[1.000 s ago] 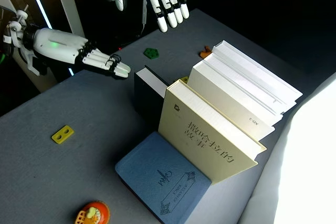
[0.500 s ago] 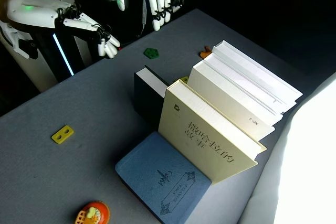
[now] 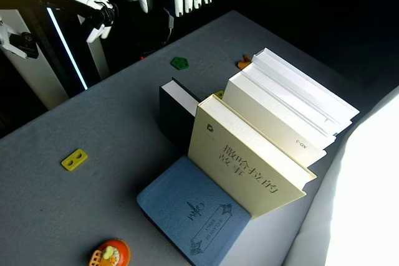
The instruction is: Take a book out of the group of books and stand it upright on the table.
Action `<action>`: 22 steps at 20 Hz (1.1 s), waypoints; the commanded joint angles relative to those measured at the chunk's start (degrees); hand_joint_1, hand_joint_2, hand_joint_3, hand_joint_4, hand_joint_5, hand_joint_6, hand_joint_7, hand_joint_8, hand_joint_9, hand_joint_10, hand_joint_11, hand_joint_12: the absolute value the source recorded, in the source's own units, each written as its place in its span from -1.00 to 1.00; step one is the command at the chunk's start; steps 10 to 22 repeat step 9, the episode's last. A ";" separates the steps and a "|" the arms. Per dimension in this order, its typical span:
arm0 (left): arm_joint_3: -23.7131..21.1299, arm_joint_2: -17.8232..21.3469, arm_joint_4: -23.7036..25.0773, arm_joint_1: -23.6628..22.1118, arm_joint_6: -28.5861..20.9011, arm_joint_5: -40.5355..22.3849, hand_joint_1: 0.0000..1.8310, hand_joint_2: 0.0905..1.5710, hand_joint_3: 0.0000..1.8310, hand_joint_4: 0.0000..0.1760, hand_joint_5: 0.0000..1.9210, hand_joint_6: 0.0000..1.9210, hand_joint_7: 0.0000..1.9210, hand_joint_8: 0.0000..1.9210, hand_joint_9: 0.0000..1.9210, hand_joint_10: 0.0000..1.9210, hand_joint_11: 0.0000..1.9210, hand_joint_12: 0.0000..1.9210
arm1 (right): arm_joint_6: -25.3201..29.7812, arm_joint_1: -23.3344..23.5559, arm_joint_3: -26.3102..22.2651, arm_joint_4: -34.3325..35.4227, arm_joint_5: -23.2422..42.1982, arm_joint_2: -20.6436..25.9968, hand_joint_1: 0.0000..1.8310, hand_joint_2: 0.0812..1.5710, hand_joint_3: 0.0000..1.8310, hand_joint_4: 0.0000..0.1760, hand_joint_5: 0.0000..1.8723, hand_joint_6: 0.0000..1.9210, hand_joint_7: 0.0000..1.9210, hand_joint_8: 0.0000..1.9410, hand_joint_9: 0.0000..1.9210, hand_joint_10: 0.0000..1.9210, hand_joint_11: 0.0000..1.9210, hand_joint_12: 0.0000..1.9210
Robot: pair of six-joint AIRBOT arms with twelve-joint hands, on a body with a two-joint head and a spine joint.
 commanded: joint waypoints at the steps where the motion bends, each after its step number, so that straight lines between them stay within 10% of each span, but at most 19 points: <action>1: -0.01 0.18 4.69 -0.56 0.23 0.75 -0.79 0.69 -1.00 -1.00 -0.12 1.00 -0.04 1.00 -0.17 1.00 -0.35 1.00 | 0.53 1.01 -0.42 -1.56 5.77 0.53 -1.00 0.49 -1.00 -1.00 0.04 0.44 0.11 0.64 0.01 1.00 -0.21 1.00; 4: 0.00 0.18 4.69 -0.56 0.25 0.75 -0.79 0.69 -1.00 -1.00 -0.12 1.00 -0.04 1.00 -0.17 1.00 -0.35 1.00 | 1.75 0.82 0.03 -1.53 5.86 2.04 -1.00 0.49 -1.00 -1.00 0.04 0.45 0.11 0.64 0.02 1.00 -0.20 1.00; 5: 0.02 0.18 4.69 -0.55 0.25 0.75 -0.78 0.71 -1.00 -1.00 -0.05 1.00 0.00 1.00 -0.13 1.00 -0.27 1.00 | 2.46 0.78 0.39 -1.40 6.08 2.56 -1.00 0.50 -1.00 -1.00 0.28 0.94 0.33 0.91 0.34 1.00 0.25 1.00; 6: 0.03 0.18 4.69 -0.48 0.25 0.75 -0.78 0.70 -1.00 -1.00 -0.04 1.00 -0.01 1.00 -0.13 1.00 -0.26 1.00 | 3.06 0.79 0.83 -1.03 6.25 3.04 -1.00 0.50 -1.00 0.55 0.30 0.97 0.34 0.90 0.36 1.00 0.30 1.00; 7: 0.01 0.18 4.68 -0.44 0.25 0.75 -0.79 0.70 -1.00 -1.00 -0.04 1.00 -0.01 1.00 -0.13 1.00 -0.28 1.00 | 4.47 0.78 1.64 -0.93 6.51 3.60 -1.00 0.50 -1.00 0.98 0.29 0.95 0.33 0.91 0.36 1.00 0.32 1.00; 22: -0.01 0.18 4.68 -0.43 0.25 0.75 -0.81 0.71 -1.00 -1.00 -0.05 1.00 0.00 1.00 -0.12 1.00 -0.25 1.00 | 6.40 0.83 3.05 -0.94 6.43 4.07 -1.00 0.50 -1.00 1.00 0.28 0.93 0.31 0.92 0.35 1.00 0.31 1.00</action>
